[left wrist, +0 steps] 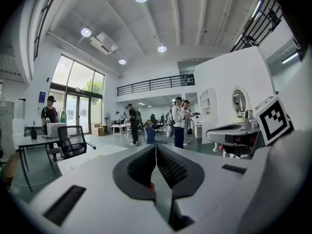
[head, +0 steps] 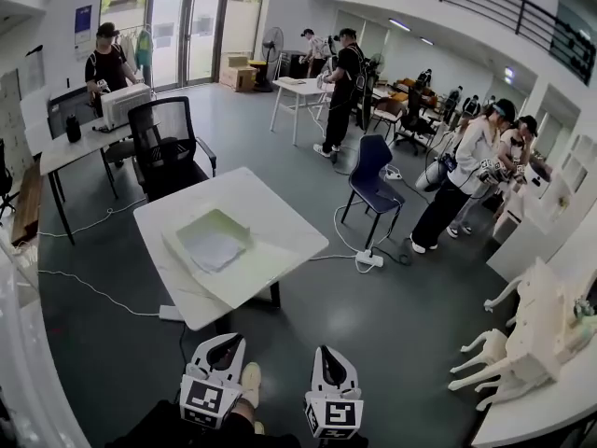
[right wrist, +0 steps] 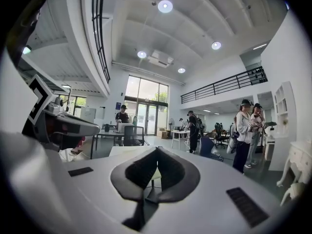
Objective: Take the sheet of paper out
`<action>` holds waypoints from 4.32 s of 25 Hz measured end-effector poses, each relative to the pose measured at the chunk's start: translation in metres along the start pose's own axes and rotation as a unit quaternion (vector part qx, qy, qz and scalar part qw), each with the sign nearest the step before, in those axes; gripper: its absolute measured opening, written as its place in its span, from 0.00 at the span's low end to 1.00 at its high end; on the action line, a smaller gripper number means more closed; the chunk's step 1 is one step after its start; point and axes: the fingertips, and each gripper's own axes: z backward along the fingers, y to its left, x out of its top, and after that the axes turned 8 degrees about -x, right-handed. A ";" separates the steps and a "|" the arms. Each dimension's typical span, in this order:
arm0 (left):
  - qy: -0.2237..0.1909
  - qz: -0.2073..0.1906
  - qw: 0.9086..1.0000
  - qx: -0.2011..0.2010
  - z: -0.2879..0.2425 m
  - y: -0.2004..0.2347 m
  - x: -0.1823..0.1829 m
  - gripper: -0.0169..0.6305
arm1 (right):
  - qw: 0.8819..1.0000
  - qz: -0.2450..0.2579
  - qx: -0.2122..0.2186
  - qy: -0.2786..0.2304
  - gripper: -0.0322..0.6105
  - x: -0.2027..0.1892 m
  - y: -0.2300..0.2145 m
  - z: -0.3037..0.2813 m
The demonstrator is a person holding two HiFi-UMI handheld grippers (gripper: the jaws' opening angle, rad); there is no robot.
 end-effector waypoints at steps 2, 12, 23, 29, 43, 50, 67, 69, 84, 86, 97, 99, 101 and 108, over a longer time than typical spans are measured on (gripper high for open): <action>-0.013 -0.003 1.000 -0.014 -0.025 -0.004 0.001 0.07 | 1.000 -0.002 -0.013 0.005 0.08 -0.005 -0.018 -0.009; 0.023 0.003 0.997 -0.073 -0.179 0.005 0.021 0.07 | 0.998 -0.010 -0.059 0.024 0.08 -0.007 -0.110 -0.105; 0.037 0.014 0.993 -0.113 -0.324 0.036 0.034 0.07 | 0.997 -0.018 -0.070 0.041 0.08 -0.005 -0.169 -0.233; 0.044 0.021 0.994 -0.100 -0.360 0.070 0.032 0.07 | 0.997 -0.017 -0.059 0.050 0.08 -0.010 -0.174 -0.284; 0.044 0.035 0.997 0.047 -0.322 0.196 0.025 0.07 | 0.997 -0.011 0.073 0.022 0.08 0.018 -0.080 -0.385; 0.036 0.062 0.986 0.148 -0.275 0.259 0.025 0.07 | 0.984 0.021 0.175 0.011 0.08 0.043 -0.003 -0.424; 0.043 0.139 0.938 0.314 -0.235 0.365 -0.019 0.07 | 0.930 0.073 0.358 0.029 0.08 0.045 0.131 -0.525; 0.049 0.148 0.933 0.325 -0.231 0.373 -0.029 0.07 | 0.925 0.074 0.371 0.037 0.08 0.040 0.146 -0.532; 0.088 0.225 0.897 0.371 -0.232 0.413 -0.118 0.07 | 0.882 0.121 0.438 0.126 0.08 -0.060 0.211 -0.581; 0.091 0.233 0.894 0.372 -0.235 0.416 -0.130 0.07 | 0.878 0.127 0.441 0.134 0.08 -0.075 0.214 -0.589; 0.118 0.274 0.878 0.375 -0.253 0.423 -0.186 0.07 | 0.839 0.242 0.457 0.169 0.08 -0.156 0.219 -0.609; 0.119 0.278 0.877 0.374 -0.258 0.426 -0.194 0.07 | 0.829 0.279 0.457 0.162 0.08 -0.169 0.222 -0.614; 0.120 0.282 0.876 0.374 -0.263 0.429 -0.201 0.07 | 0.820 0.306 0.458 0.153 0.08 -0.181 0.226 -0.618; 0.126 0.291 0.872 0.374 -0.272 0.431 -0.212 0.07 | 0.809 0.289 0.469 0.203 0.41 -0.215 0.242 -0.633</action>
